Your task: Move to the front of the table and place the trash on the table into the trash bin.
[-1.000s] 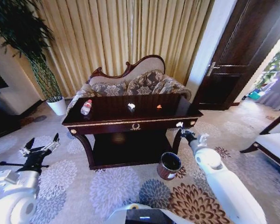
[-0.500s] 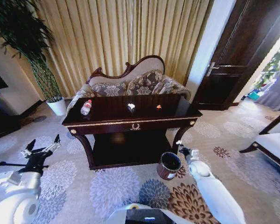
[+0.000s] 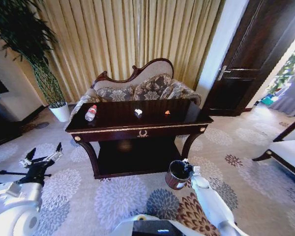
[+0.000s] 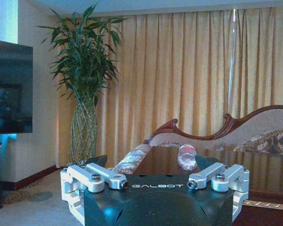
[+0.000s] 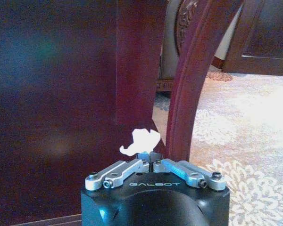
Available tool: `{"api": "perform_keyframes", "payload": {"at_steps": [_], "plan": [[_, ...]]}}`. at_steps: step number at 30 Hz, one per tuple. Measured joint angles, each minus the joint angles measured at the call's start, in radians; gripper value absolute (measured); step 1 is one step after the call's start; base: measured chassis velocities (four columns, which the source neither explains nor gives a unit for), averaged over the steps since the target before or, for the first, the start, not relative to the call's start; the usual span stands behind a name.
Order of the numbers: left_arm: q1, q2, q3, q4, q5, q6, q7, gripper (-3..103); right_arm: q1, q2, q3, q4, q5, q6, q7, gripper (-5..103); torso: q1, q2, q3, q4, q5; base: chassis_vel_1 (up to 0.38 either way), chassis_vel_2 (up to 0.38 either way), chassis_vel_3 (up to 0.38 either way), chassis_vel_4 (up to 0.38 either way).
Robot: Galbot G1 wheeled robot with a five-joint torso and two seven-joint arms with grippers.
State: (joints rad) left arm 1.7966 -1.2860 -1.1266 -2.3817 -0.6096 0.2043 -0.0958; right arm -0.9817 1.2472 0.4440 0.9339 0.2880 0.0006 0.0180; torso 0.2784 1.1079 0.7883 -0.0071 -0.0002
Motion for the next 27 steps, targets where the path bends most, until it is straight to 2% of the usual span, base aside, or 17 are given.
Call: {"api": "perform_keyframes", "payload": {"at_steps": [3,4,5,7,9,13,14,16,18,20,21,23,24,26,27], "plan": [[0.001,-0.002,0.0,-0.001,0.0,-0.001,0.0,100,0.0,0.006,0.0,0.0,-0.008,0.002,0.0,-3,0.0,0.0,0.0,0.0,0.0,0.0,0.0,0.0,0.0],[0.001,-0.004,0.0,-0.002,0.0,-0.001,0.0,100,-0.001,0.007,0.001,0.0,-0.011,0.002,0.0,3,0.0,0.0,0.0,0.0,-0.0001,0.0,0.0,0.0,0.0],[0.001,-0.004,0.0,-0.002,0.0,-0.001,0.0,100,-0.001,0.007,0.001,0.0,-0.011,0.002,0.0,3,0.0,0.0,0.0,0.0,-0.0001,0.0,0.0,0.0,0.0],[0.002,-0.006,0.0,-0.002,0.0,-0.001,0.0,100,-0.008,0.007,0.003,0.005,-0.014,0.002,0.0,13,0.0,0.0,0.0,-0.0001,0.0001,0.0,0.0,0.0,0.0],[0.002,-0.007,0.0,-0.003,0.0,-0.001,0.001,100,-0.009,0.006,0.004,0.008,-0.015,0.003,0.0,13,0.0,0.0,0.0,-0.0001,0.0001,0.0,0.0,0.0,0.0],[0.002,-0.008,0.0,-0.003,0.0,-0.004,0.001,100,-0.011,0.003,0.01,0.015,-0.02,0.01,0.004,36,0.0,0.0,0.0,-0.0001,0.0,0.0,0.0,0.0,0.0],[0.002,-0.008,0.0,-0.003,0.0,-0.004,0.001,100,-0.011,0.003,0.01,0.015,-0.02,0.01,0.004,36,0.0,0.0,0.0,-0.0001,0.0,0.0,0.0,0.0,0.0],[0.002,-0.008,-0.001,-0.002,-0.001,-0.006,0.001,100,-0.015,0.002,0.011,0.022,-0.022,0.012,0.005,47,0.0,0.0,0.0,-0.0001,0.0001,0.0,0.0,0.0,0.0],[0.003,-0.008,-0.001,-0.002,-0.001,-0.007,0.001,100,-0.016,0.002,0.012,0.024,-0.022,0.012,0.005,47,0.0,0.0,0.0,-0.0001,0.0001,0.0,0.0,0.0,0.0],[0.004,-0.004,-0.005,-0.001,-0.002,-0.01,0.002,100,-0.02,0.003,0.013,0.031,-0.024,0.012,0.006,57,0.0,0.0,0.0,0.0,0.0001,0.0,0.0,0.0,0.0],[0.004,-0.004,-0.005,-0.001,-0.002,-0.01,0.002,100,-0.02,0.003,0.013,0.031,-0.024,0.012,0.006,57,0.0,0.0,0.0,0.0,0.0001,0.0,0.0,0.0,0.0],[0.004,-0.001,-0.012,0.001,-0.006,-0.011,0.002,100,-0.022,0.003,0.014,0.038,-0.025,0.012,0.007,70,0.0,0.0,0.0,-0.0001,0.0001,0.0,0.0,0.0,0.0],[0.004,-0.001,-0.012,0.001,-0.006,-0.011,0.002,100,-0.022,0.003,0.014,0.038,-0.025,0.012,0.007,70,0.0,0.0,0.0,-0.0001,0.0001,0.0,0.0,0.0,0.0],[0.006,0.0,-0.016,0.003,-0.007,-0.014,0.002,100,-0.022,0.003,0.015,0.043,-0.026,0.012,0.007,80,0.0,0.0,0.0,0.0,0.0,0.0,0.0,0.0,0.0],[0.006,0.0,-0.016,0.003,-0.007,-0.014,0.002,100,-0.022,0.003,0.015,0.043,-0.026,0.012,0.007,80,0.0,0.0,0.0,0.0,0.0,0.0,0.0,0.0,0.0]]}}
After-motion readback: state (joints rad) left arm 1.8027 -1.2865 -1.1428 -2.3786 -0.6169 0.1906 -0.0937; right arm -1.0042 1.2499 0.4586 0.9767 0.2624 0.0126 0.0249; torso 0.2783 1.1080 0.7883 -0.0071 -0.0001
